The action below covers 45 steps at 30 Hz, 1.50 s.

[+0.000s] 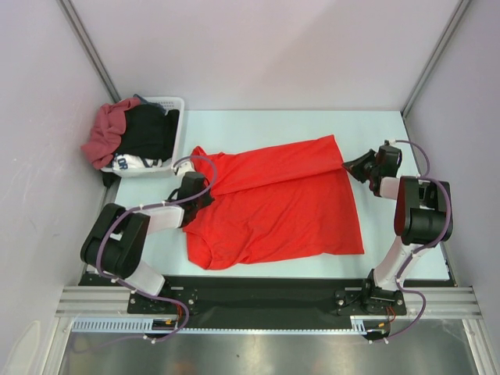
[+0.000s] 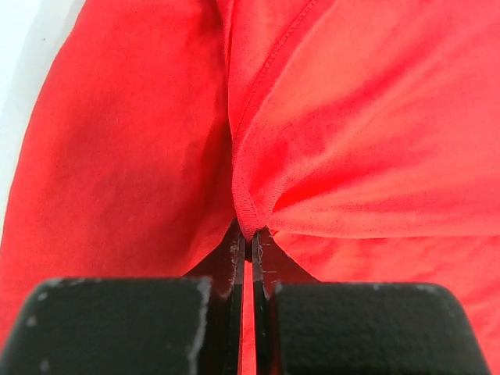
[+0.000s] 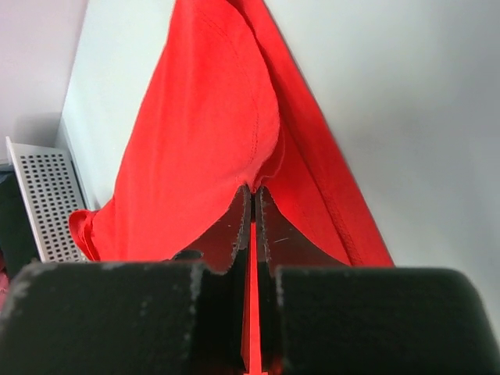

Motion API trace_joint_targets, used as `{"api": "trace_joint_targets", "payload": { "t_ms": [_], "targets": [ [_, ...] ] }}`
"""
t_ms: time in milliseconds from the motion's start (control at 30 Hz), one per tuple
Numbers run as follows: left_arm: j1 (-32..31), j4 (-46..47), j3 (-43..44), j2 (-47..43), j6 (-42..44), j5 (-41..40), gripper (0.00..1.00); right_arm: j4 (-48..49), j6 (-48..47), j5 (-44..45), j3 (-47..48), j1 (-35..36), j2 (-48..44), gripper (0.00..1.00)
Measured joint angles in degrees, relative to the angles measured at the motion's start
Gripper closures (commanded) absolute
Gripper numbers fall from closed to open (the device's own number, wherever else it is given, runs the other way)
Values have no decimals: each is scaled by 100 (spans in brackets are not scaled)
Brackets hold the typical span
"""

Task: Fold and stack the tank tops
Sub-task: Fold the tank top

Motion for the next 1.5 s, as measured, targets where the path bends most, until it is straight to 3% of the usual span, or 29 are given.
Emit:
{"api": "trace_joint_targets", "payload": {
  "t_ms": [167,267,300,400,467,633,833,1167,1267,1400,1500],
  "targets": [
    [-17,-2,-81,-85,-2,-44,98,-125,-59,138,-155,0,-68,96],
    [-20,-11,-114,-177,4,-57,92,-247,-103,245,-256,11,-168,76],
    [-20,-9,-114,-197,2,-66,91,-297,-127,273,-275,13,-203,58],
    [-22,-28,-114,-236,7,-94,78,-422,-223,439,-293,11,-291,36],
    [-22,-59,-118,-258,13,-118,65,-509,-315,549,-293,13,-369,33],
    [-24,-197,-166,-498,35,-184,39,-1182,-748,828,208,116,-407,34],
    [-24,-509,-160,-1084,79,-197,27,-2197,-1493,1460,1786,612,122,32],
    [28,-1172,109,-1687,157,-175,25,-3622,-2337,2280,2699,1045,1172,32],
    [85,-1231,186,-1755,157,-153,25,-3821,-2463,2413,2933,1097,1246,39],
    [133,-1296,236,-1784,160,-131,26,-4035,-2594,2658,3123,1150,1421,62],
    [157,-1320,240,-1784,162,-92,26,-4146,-2658,2815,3165,1174,1443,62]
  ]
}}
